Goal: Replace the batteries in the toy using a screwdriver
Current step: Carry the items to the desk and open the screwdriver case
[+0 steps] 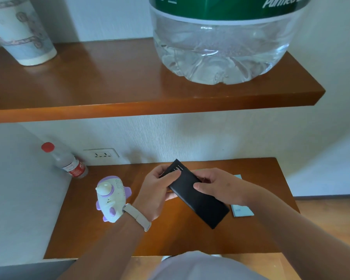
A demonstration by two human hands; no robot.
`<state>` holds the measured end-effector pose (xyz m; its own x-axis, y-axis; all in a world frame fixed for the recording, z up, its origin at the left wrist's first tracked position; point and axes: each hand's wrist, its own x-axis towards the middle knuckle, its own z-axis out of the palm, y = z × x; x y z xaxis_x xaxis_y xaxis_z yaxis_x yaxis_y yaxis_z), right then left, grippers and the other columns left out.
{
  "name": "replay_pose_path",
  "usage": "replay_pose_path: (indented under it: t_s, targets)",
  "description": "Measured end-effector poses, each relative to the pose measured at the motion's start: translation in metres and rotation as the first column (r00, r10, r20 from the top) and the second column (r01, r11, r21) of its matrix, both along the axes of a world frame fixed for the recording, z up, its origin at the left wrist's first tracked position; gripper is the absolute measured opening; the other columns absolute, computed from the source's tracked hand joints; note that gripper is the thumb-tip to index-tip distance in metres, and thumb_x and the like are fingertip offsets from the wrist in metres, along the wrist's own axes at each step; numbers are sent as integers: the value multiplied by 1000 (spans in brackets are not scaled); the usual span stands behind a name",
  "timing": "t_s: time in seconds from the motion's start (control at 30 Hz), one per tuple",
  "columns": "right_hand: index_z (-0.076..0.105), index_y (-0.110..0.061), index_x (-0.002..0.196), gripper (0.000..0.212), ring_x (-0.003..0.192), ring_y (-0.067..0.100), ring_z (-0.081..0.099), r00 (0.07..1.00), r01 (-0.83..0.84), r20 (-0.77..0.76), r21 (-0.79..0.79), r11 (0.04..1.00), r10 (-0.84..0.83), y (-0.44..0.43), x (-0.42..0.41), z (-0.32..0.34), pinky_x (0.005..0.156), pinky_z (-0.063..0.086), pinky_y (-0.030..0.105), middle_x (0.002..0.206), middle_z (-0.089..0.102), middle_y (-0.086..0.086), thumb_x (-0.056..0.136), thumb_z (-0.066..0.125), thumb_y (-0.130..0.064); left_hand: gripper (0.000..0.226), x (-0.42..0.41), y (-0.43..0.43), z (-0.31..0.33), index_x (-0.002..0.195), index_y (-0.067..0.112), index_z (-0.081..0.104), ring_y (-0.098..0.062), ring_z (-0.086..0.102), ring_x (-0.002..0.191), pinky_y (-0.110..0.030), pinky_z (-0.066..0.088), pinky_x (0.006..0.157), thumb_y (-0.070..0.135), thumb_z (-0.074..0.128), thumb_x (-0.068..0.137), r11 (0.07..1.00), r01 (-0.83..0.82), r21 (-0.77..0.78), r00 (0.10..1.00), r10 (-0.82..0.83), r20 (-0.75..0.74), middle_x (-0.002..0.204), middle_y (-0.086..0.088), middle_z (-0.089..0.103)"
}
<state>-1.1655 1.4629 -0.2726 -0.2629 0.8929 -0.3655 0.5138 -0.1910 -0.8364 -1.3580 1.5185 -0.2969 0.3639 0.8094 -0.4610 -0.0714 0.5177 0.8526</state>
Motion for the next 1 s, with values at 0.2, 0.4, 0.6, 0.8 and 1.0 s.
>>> replay_pose_path:
  t_s: [0.2, 0.4, 0.6, 0.8, 1.0]
  targets:
    - [63, -38, 110, 17, 89, 7, 65, 995, 84, 45, 48, 995, -86, 4, 4, -7, 82, 58, 36, 95, 67, -18, 97, 52, -42, 18, 3, 5, 0, 109, 7, 68, -35, 71, 100, -37, 61, 75, 12, 69, 92, 999, -13, 50, 999, 15, -39, 101, -15, 74]
    - [61, -35, 92, 18, 85, 13, 68, 962, 271, -30, 56, 961, -270, -6, 17, -25, 79, 60, 40, 82, 69, -16, 87, 59, -52, 23, 4, 7, -3, 116, 3, 64, -31, 66, 107, -36, 59, 70, 11, 65, 95, 982, -189, 28, 982, 188, 19, 104, -13, 70]
    - [61, -20, 93, 27, 82, 22, 72, 892, 437, -99, -64, 897, -441, -14, 24, -46, 75, 61, 40, 85, 70, 1, 87, 67, -46, 24, 2, 10, -4, 121, 4, 61, -31, 66, 110, -43, 60, 83, 12, 60, 98, 963, -268, 40, 963, 266, 48, 107, -13, 70]
    - [65, -16, 99, 16, 89, 20, 70, 810, 506, -261, -140, 851, -525, -21, 20, -50, 73, 59, 29, 92, 69, 5, 90, 69, -28, 25, 8, 5, -9, 122, 5, 60, -34, 64, 113, -47, 60, 86, 13, 59, 98, 960, -263, 100, 964, 265, -11, 116, -17, 68]
    - [64, -16, 93, 12, 89, 21, 68, 831, 495, -239, -93, 864, -501, -24, 33, -48, 72, 56, 26, 87, 69, 3, 91, 68, -28, 19, 12, 0, -8, 117, 3, 62, -31, 68, 106, -43, 61, 81, 9, 57, 99, 951, -282, 127, 959, 283, 7, 107, -14, 70]
